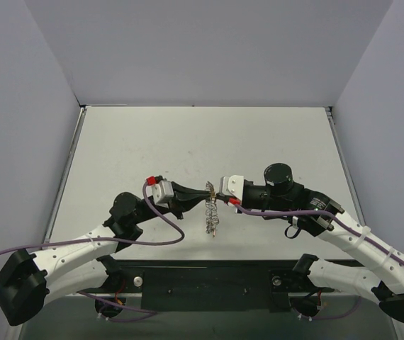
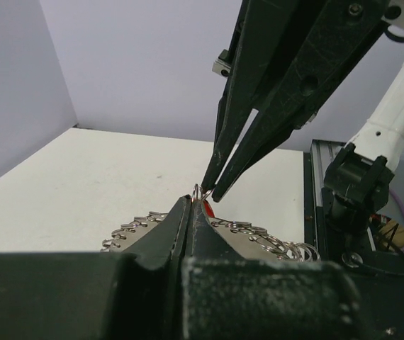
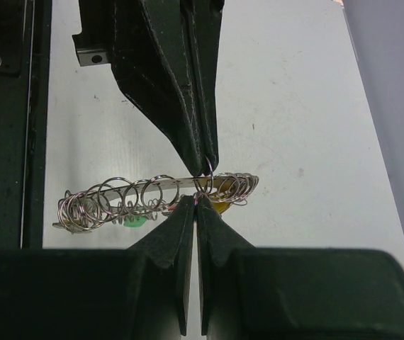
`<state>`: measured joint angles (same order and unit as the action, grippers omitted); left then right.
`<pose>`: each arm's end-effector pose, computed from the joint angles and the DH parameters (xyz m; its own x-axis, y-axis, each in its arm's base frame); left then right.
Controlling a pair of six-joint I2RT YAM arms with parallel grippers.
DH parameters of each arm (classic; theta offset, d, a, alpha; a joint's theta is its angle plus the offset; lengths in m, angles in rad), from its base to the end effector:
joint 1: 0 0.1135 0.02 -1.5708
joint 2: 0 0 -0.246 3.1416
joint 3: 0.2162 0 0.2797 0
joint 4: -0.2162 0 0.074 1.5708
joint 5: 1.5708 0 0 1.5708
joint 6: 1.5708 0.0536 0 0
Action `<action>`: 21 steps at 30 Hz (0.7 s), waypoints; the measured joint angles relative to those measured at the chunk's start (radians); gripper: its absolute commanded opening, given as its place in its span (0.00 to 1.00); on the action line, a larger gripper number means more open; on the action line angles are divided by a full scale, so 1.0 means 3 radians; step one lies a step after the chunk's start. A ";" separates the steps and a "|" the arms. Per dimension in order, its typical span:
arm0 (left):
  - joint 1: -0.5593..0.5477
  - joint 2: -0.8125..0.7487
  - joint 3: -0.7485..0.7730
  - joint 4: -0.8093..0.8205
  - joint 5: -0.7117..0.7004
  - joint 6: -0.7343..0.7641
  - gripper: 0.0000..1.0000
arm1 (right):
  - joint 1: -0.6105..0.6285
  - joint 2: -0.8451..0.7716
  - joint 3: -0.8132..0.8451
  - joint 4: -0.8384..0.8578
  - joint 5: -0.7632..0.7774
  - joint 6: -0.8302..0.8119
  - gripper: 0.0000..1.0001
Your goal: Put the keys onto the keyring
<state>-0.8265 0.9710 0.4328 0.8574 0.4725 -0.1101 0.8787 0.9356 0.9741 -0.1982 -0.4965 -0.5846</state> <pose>0.1596 -0.2093 0.2662 0.1072 -0.2608 -0.9594 0.9653 0.2583 0.0376 0.1490 0.2198 0.3627 0.4546 -0.2119 -0.8651 -0.8708 0.0984 -0.4817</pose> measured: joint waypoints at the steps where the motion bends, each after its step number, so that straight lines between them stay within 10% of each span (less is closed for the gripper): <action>1: 0.0015 0.0011 -0.0001 0.0050 -0.0008 -0.0066 0.00 | 0.0000 -0.0003 -0.0001 0.0020 0.0008 0.0000 0.00; 21: -0.0197 0.0530 -0.0114 0.1153 -0.0881 -0.0965 0.00 | -0.0004 -0.0112 -0.0075 0.0298 0.0140 0.0028 0.00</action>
<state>-0.8856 1.1301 0.3985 1.2034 0.2081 -0.3996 0.8776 0.9020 0.9516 -0.1089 -0.4545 -0.5762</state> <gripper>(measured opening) 0.017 0.004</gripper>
